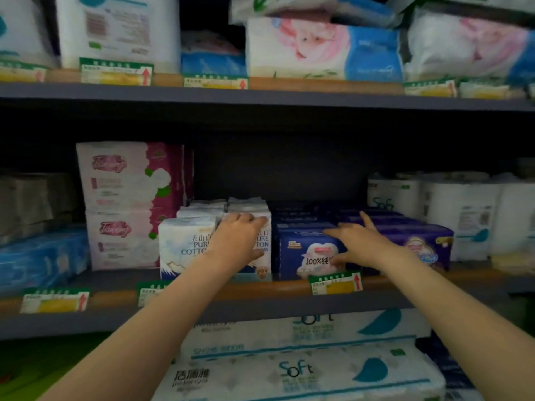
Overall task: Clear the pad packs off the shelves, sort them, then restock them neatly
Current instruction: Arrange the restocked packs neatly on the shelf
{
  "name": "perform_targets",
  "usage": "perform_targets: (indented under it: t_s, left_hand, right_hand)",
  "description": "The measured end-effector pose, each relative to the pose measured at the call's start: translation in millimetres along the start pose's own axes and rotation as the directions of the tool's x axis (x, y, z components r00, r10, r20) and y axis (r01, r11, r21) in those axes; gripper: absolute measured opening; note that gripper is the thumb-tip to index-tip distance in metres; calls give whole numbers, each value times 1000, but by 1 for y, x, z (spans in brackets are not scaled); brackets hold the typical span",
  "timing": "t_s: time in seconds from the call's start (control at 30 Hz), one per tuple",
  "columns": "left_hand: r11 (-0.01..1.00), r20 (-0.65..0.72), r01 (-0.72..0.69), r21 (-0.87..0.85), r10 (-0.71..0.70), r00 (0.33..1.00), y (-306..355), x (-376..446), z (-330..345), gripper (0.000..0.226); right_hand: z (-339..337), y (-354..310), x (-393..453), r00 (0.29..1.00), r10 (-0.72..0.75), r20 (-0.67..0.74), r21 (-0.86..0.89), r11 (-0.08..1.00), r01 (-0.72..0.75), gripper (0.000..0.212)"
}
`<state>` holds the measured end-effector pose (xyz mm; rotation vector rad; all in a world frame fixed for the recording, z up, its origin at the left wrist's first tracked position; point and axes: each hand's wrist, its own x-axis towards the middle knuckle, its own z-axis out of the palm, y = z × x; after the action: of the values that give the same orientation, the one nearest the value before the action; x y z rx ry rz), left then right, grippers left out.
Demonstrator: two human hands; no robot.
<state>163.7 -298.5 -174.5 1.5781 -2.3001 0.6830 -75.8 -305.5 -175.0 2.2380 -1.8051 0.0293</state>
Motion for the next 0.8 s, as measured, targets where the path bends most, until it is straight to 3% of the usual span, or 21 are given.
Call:
perform_targets:
  t_s: [0.2, 0.43, 0.6, 0.7, 0.8]
  left_hand:
    - [977, -58, -48, -208, 36, 998, -16, 5, 2, 57]
    - [989, -52, -25, -147, 17, 999, -12, 14, 3, 60]
    - [968, -133, -198, -153, 179, 975, 14, 31, -13, 63]
    - [950, -26, -261, -169, 260, 965, 42, 48, -11, 65]
    - [967, 137, -223, -122, 239, 961, 65, 55, 0, 55]
  right_hand:
    - [-1, -12, 3, 1000, 4, -6, -6, 1000, -4, 64]
    - [-3, -20, 4, 996, 86, 18, -72, 994, -85, 70]
    - [-28, 17, -14, 979, 199, -53, 85, 977, -194, 93]
    - [-31, 60, -34, 951, 303, 58, 64, 950, -306, 100]
    - [-13, 87, -41, 946, 296, 132, 56, 951, -305, 94]
